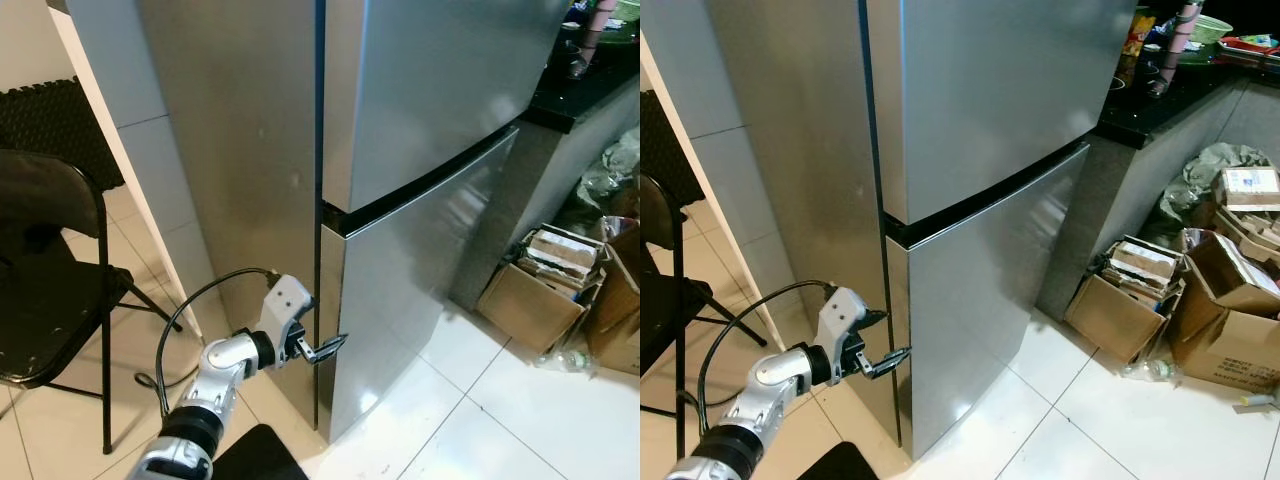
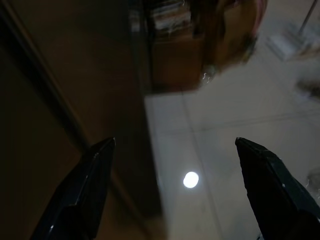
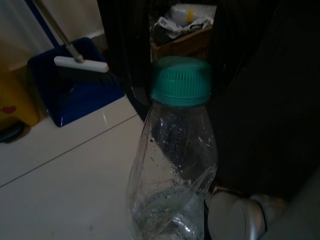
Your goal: Restocking fridge
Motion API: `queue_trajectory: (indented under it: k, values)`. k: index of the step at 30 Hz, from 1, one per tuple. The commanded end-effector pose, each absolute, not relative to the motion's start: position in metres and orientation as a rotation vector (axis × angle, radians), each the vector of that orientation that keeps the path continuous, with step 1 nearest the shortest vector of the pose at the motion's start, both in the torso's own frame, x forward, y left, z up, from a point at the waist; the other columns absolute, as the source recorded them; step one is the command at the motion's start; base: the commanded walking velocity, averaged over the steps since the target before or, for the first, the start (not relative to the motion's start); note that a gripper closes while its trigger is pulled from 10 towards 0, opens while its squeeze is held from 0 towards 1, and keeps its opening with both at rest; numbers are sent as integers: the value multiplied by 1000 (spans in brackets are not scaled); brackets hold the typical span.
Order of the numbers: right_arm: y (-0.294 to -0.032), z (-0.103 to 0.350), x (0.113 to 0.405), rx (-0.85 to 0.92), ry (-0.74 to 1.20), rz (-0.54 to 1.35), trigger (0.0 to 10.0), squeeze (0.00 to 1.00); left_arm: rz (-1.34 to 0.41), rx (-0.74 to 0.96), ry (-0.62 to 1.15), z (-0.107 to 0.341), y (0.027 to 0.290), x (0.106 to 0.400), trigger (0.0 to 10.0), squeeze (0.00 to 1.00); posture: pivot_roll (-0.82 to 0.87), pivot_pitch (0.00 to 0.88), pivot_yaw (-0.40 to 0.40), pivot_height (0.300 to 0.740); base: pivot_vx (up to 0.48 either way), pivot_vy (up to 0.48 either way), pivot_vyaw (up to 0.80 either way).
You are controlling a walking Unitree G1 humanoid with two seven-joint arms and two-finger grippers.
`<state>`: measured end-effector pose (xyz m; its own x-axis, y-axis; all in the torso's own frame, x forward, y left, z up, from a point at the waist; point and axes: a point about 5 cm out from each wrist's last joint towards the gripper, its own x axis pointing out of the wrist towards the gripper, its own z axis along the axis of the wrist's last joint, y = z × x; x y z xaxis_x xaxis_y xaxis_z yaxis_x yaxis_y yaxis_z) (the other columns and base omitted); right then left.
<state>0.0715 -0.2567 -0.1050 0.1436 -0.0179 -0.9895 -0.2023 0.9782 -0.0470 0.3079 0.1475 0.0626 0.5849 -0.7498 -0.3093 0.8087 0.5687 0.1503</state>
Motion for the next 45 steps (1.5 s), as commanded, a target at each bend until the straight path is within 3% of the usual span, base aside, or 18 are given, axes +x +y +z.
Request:
queue_trajectory:
  k: [1, 20, 27, 33, 45]
  values:
    - [-258, -105, 71, -185, 1423, 129, 10000, 0, -876, 327, 212, 68, 152, 314, 10000, 0, -3, 0, -56, 740, 0, 0, 0]
    - [-259, -103, 79, -188, 1413, 124, 10000, 0, -753, 185, 57, 86, 117, 332, 10000, 0, -12, 0, -61, 740, 0, 0, 0]
    - [-259, -103, 80, -186, 1412, 125, 10000, 0, -696, 201, 20, 95, 118, 339, 10000, 0, -13, 0, -60, 740, 0, 0, 0]
    - [-258, -104, 78, -186, 1415, 124, 10000, 0, -541, 276, 13, 103, 139, 350, 10000, 0, -13, 0, -55, 740, 0, 0, 0]
    - [-257, -104, 78, -187, 1413, 123, 10000, 0, -445, 256, -61, 123, 150, 362, 10000, 0, -14, 0, -55, 740, 0, 0, 0]
